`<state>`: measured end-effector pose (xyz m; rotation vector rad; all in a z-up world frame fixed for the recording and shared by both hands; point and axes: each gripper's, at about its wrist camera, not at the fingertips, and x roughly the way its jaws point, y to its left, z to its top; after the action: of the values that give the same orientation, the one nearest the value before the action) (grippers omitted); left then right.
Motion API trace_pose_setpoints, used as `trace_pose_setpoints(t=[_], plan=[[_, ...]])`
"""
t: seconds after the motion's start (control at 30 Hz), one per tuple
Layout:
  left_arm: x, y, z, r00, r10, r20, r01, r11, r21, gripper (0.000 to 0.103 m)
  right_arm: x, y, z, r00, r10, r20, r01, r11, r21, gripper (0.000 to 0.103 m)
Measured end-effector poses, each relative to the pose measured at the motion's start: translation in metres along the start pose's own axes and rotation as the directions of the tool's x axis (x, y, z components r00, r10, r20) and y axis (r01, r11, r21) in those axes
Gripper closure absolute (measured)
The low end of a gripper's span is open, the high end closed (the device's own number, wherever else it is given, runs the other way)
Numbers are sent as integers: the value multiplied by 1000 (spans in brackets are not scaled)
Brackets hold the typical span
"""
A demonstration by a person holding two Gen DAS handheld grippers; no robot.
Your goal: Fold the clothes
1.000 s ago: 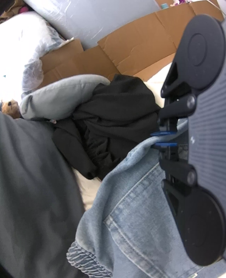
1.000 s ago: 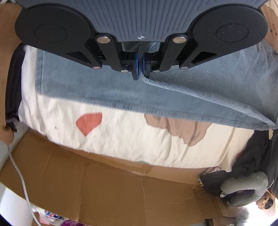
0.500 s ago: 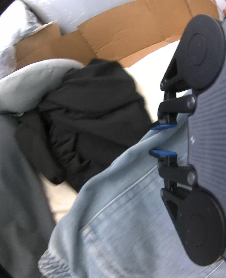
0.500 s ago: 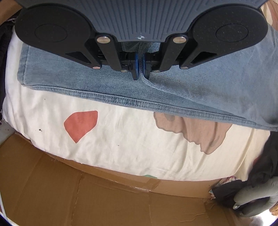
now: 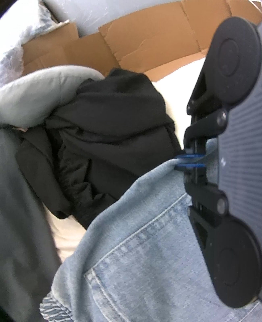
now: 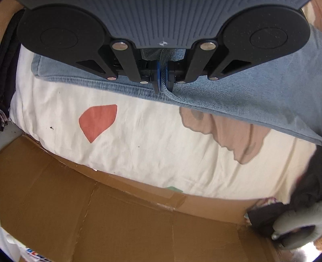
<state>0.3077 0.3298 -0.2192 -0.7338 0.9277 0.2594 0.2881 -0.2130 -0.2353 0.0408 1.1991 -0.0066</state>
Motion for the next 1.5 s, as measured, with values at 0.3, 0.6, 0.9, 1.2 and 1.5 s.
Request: trace_pose_setpoints(t=[0.3, 0.6, 0.9, 1.2, 1.5], plan=[[7, -11, -7, 1000, 11, -3, -11, 1000, 25, 71, 39, -14, -1, 999, -13, -44, 17, 996, 83, 75], [-16, -31, -50, 995, -64, -70, 71, 993, 95, 62, -43, -33, -11, 999, 14, 34, -18, 991, 132, 56], [-70, -70, -97, 985, -54, -162, 91, 969, 229, 47, -148, -53, -31, 997, 36, 67, -40, 998, 53, 55], [-71, -139, -128, 972, -41, -232, 131, 912, 388, 47, -189, -87, -114, 969, 102, 224, -129, 986, 110, 55], [-40, -217, -187, 932, -37, -361, 242, 804, 542, 47, -180, -122, -182, 923, 78, 377, -185, 948, 258, 55]])
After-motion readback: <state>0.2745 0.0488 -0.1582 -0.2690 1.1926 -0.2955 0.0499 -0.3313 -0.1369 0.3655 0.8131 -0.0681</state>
